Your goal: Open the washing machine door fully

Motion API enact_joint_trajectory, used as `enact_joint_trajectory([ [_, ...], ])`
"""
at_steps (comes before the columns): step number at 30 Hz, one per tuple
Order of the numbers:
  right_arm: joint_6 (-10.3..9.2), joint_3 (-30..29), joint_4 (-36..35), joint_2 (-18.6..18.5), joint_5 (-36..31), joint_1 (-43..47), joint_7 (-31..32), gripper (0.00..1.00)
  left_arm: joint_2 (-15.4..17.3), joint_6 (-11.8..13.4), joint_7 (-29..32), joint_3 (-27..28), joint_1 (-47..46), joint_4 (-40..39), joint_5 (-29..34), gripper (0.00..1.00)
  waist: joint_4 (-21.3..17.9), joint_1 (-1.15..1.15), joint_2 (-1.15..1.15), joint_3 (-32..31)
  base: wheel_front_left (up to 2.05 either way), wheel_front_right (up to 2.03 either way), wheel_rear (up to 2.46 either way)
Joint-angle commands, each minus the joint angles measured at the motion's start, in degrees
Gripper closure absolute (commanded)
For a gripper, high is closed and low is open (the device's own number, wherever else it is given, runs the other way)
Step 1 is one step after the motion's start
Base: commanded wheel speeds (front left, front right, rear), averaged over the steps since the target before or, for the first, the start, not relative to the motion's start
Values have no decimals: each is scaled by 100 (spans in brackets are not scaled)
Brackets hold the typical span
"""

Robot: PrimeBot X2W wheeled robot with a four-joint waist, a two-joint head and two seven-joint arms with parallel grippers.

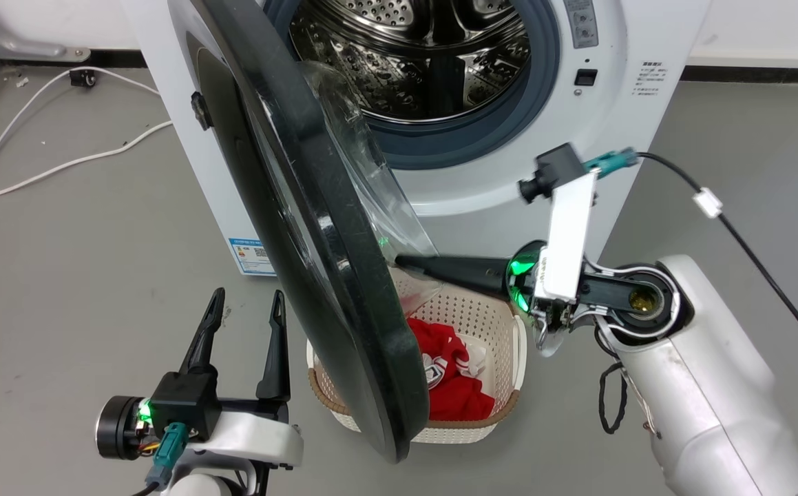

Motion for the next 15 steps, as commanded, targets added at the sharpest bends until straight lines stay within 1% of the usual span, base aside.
enact_joint_trajectory([
  [1, 0, -111, -136, 11, -97, 183, -420, 100, -3, 32, -15, 6, 74, 11, -21, 0, -41, 1, 0, -41, 0, 0, 0],
  [3, 0, -213, -217, 12, -311, 407, -1045, 100, -3, 36, -15, 7, 113, 16, -28, 0, -75, 1, 0, -88, 0, 0, 0],
  [5, 0, -373, -263, 13, -388, 628, -1602, 100, -2, 39, -15, 21, 151, 38, -36, 0, -112, 1, 0, -146, 0, 0, 0],
  [9, 0, -723, -322, 16, -329, 1118, -2450, 100, -2, 55, -15, 95, 226, 47, -39, 0, -211, 1, 0, -262, 0, 0, 0],
  [11, 0, -883, -409, -8, -454, 1370, -2879, 100, -3, 67, -15, 136, 273, 39, -36, 0, -267, 1, 0, -294, 0, 0, 0],
  [12, 0, -977, -455, -28, -517, 1508, -3112, 71, -3, 71, -15, 148, 289, 34, -37, 0, -289, 1, 0, -302, 0, 0, 0],
  [13, 0, -1060, -521, -51, -605, 1647, -3356, 52, -3, 74, -15, 164, 294, 28, -40, 0, -311, 1, 0, -304, 0, 0, 0],
  [14, 0, -1160, -578, -71, -678, 1786, -3613, 5, -3, 78, -15, 176, 293, 21, -45, 0, -329, 1, 0, -304, 0, 0, 0],
  [15, 0, -1252, -628, -75, -745, 1946, -3852, 0, -3, 81, -15, 192, 297, 22, -49, 0, -345, 1, 0, -309, 0, 0, 0],
])
